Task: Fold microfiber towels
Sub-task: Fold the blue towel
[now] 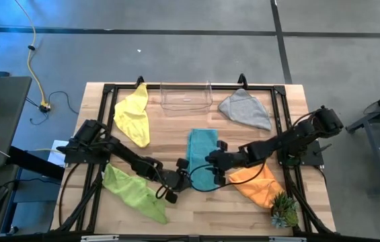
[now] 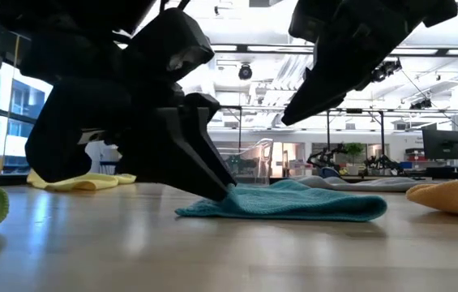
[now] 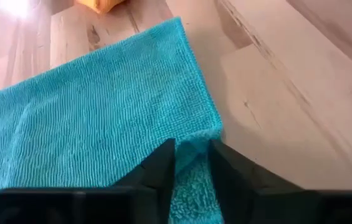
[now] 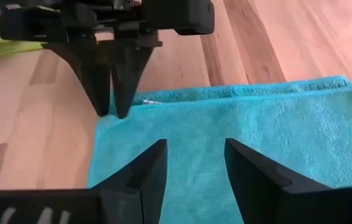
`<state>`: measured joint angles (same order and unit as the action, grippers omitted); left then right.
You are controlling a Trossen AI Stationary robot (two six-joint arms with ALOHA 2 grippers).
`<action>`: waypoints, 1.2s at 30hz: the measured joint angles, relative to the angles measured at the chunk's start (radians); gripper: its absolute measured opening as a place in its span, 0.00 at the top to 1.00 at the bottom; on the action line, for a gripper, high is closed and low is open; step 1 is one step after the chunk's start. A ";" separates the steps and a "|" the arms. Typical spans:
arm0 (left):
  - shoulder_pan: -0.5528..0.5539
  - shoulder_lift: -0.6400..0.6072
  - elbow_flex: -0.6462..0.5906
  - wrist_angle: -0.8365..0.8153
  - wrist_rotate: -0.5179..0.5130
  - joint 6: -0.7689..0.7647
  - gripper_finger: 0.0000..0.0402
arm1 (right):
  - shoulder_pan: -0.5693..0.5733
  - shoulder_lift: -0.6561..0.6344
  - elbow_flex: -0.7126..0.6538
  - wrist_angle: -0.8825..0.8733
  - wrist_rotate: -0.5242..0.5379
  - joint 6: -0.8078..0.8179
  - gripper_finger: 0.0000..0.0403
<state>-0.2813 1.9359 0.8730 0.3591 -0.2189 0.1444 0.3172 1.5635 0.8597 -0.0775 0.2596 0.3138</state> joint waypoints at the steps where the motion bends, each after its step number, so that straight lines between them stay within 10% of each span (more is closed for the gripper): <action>1: 0.000 0.000 0.000 0.000 0.007 0.006 0.84 | 0.000 0.000 0.000 -0.002 0.000 -0.001 0.62; 6: -0.003 -0.009 -0.001 -0.007 0.005 0.042 0.99 | 0.000 0.000 0.000 -0.005 0.000 -0.007 0.62; 36: -0.081 -0.198 -0.044 -0.309 -0.194 -0.235 1.00 | -0.085 0.002 -0.051 0.026 0.031 0.050 0.62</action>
<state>-0.3626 1.7374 0.8291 0.0499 -0.4124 -0.0910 0.2319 1.5654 0.8082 -0.0515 0.2904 0.3634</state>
